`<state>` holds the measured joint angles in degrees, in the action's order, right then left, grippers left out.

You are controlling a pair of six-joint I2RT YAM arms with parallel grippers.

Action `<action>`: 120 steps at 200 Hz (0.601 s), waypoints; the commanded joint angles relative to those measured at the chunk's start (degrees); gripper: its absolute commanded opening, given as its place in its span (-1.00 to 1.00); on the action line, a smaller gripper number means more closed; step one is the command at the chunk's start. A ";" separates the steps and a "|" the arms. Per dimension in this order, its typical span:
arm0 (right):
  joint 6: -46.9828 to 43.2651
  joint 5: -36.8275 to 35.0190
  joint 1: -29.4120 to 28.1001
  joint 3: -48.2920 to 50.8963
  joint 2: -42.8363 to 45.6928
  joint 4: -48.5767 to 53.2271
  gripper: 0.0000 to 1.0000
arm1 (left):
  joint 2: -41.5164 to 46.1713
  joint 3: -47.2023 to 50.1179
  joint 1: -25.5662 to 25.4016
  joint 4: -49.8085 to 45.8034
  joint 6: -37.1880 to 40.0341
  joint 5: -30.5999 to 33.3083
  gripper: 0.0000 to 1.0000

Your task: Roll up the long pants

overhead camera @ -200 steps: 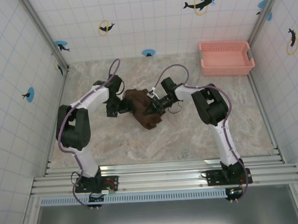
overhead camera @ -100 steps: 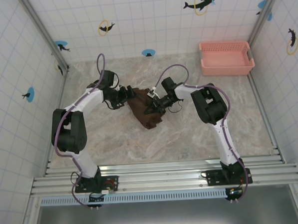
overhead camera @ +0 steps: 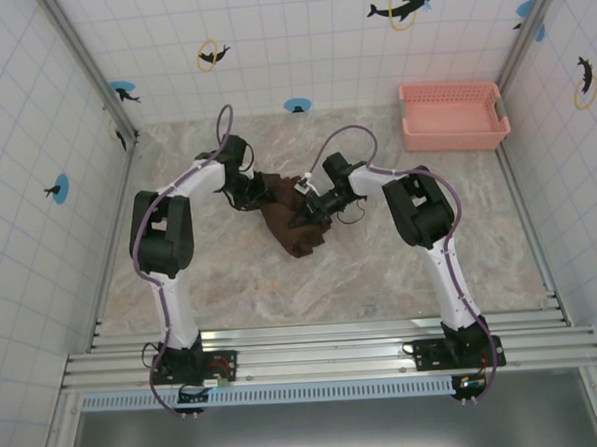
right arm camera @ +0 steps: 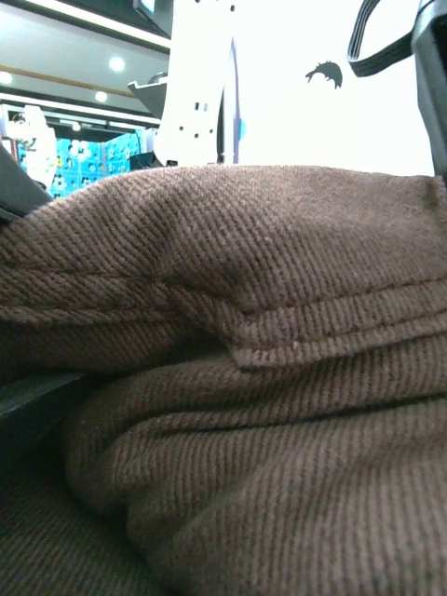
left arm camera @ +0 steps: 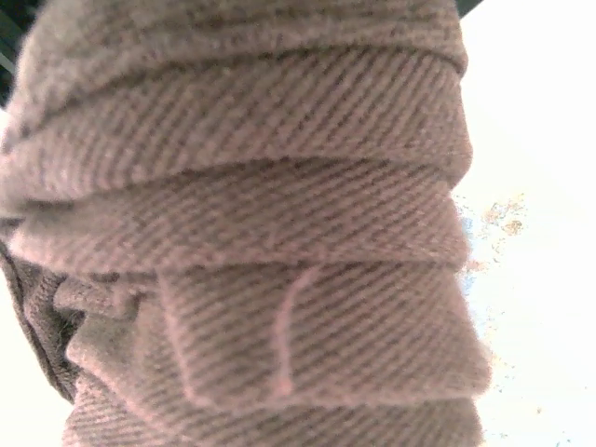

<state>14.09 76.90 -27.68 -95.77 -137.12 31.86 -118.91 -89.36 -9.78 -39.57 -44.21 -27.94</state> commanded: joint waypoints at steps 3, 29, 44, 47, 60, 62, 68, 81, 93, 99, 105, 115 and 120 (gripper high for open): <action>-5.52 -8.56 -0.25 -1.72 -1.56 10.63 -0.62 | -2.15 -6.52 0.35 -12.40 3.64 5.34 -0.55; -16.82 -23.22 0.64 -5.74 1.42 25.79 -0.21 | -1.44 -8.90 0.38 -19.31 3.60 8.07 -0.54; -17.11 -32.59 0.70 -3.11 7.12 24.75 -0.03 | -0.81 -7.95 0.34 -20.03 2.85 7.66 -0.53; -17.16 -33.93 0.62 -2.43 8.71 24.40 -0.02 | -0.68 -7.74 0.37 -20.02 2.63 7.44 -0.52; -16.98 -41.57 -0.15 0.72 14.24 22.37 0.07 | -0.62 -6.92 0.38 -20.02 1.90 6.41 -0.52; -16.94 -42.54 -0.39 1.16 14.99 22.11 0.08 | -0.62 -6.82 0.38 -20.06 1.79 6.37 -0.52; -16.99 -45.70 -1.04 2.34 17.33 21.40 0.11 | -0.49 -6.58 0.35 -20.15 1.32 6.26 -0.52; -17.40 -52.00 -3.64 4.26 21.63 20.94 0.18 | -0.36 -6.42 0.21 -20.13 0.90 5.90 -0.52; -17.26 -57.37 -6.99 5.26 25.11 20.86 0.22 | -0.52 -7.08 0.11 -21.06 0.75 6.30 -0.52; -17.12 -59.90 -8.77 5.64 26.58 20.63 0.27 | -0.70 -7.54 0.15 -21.68 0.73 6.57 -0.52; -16.63 -62.59 -11.07 5.74 27.76 20.37 0.28 | -0.84 -7.88 0.04 -22.07 0.77 6.62 -0.51; -15.38 -67.39 -14.93 5.77 29.72 19.67 0.36 | -0.88 -8.36 -0.08 -22.77 0.50 7.01 -0.49; -14.92 -68.81 -16.66 5.65 30.31 19.17 0.42 | -0.73 -8.45 -0.14 -22.92 0.44 7.18 -0.48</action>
<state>-1.41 24.29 -36.03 -91.26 -111.22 50.92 -120.64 -96.29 -9.96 -55.53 -43.11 -23.29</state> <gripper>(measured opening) 0.660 0.291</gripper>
